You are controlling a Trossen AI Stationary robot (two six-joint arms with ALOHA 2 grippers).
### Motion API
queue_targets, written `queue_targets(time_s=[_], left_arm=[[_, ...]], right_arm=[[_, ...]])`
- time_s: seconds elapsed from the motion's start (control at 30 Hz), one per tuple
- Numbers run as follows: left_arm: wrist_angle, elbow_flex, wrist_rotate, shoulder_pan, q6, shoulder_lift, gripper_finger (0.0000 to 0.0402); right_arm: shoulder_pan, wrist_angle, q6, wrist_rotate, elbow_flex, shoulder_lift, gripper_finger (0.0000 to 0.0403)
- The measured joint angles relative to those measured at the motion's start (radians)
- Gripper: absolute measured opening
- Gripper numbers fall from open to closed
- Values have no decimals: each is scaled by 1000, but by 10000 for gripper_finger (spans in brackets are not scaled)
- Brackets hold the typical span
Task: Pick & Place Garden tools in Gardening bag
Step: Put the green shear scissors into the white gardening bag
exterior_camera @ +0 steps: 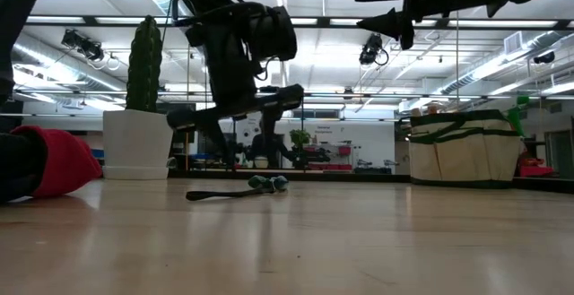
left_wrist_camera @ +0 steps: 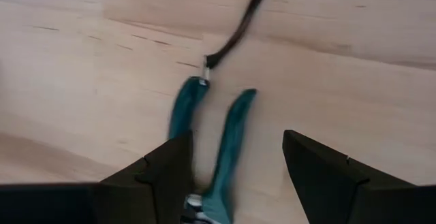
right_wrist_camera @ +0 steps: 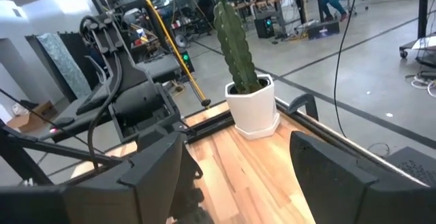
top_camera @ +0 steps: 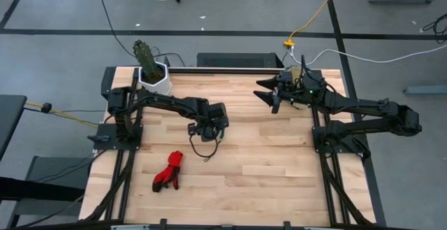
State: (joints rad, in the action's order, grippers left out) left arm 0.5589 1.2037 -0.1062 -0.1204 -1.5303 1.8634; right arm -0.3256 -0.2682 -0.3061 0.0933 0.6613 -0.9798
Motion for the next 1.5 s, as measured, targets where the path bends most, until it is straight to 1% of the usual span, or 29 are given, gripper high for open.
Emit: queue_targets(time_s=[0.4,0.5,0.7,0.8,1.0,1.13,1.5], left_arm=[[-5,0,39,-10,-26,54,234],[-7,0,62,-11,-27,56,234],[-10,0,71,-14,-28,57,229],[-9,0,71,-14,-30,57,216],[-9,0,72,-14,-80,57,175],[-9,0,72,-14,-87,57,154],[-9,0,72,-14,-86,57,110]], right_arm=[[0,17,0,0,0,0,276],[0,17,0,0,0,-1,276],[0,21,0,0,0,-1,276],[0,23,0,0,0,-1,276],[0,23,0,0,0,-1,276],[0,23,0,1,0,-1,276],[0,23,0,1,0,-1,276]])
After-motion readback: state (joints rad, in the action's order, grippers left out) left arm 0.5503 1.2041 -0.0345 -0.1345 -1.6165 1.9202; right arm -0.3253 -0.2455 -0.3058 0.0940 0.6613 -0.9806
